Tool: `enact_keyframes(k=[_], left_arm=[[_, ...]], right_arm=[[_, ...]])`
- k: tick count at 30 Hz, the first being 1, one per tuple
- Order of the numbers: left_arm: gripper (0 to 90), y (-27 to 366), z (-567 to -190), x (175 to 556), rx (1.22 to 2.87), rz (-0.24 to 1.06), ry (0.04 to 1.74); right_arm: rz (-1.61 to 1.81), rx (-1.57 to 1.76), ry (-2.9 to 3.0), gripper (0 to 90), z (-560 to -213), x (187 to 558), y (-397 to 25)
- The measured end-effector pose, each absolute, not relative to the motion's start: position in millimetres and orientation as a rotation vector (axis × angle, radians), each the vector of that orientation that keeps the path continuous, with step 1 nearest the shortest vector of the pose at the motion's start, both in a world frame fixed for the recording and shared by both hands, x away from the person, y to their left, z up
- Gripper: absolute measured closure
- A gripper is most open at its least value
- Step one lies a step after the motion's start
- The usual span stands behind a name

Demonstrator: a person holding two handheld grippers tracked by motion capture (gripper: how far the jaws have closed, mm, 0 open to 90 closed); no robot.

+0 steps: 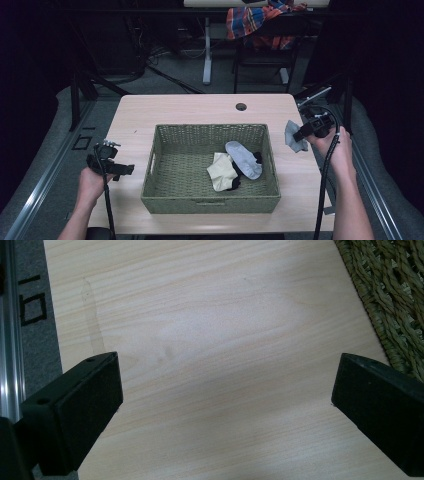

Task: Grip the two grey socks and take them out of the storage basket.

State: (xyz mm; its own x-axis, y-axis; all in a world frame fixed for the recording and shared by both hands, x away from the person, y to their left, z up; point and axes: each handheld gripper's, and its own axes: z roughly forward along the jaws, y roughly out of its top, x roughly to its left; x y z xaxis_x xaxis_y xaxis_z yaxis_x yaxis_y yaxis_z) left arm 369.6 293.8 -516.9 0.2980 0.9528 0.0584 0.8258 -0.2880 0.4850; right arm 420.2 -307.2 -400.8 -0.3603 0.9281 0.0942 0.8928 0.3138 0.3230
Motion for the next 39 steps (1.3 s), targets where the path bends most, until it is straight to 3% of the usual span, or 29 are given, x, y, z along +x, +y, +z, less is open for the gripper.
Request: enact_keyframes(k=[32, 38, 39], left_arm=[[0.2, 294, -516, 369, 2.207, 0.481, 1.599], [0.2, 295, -516, 369, 2.204, 0.48, 1.602], [0.2, 295, -516, 369, 2.204, 0.477, 1.603]], right_arm=[[0.205, 1.826, 2.569, 84.2, -507, 452, -307], [0.217, 1.841, 2.549, 75.0, -504, 450, -306], [0.207, 1.824, 2.557, 65.9, -499, 450, -308]])
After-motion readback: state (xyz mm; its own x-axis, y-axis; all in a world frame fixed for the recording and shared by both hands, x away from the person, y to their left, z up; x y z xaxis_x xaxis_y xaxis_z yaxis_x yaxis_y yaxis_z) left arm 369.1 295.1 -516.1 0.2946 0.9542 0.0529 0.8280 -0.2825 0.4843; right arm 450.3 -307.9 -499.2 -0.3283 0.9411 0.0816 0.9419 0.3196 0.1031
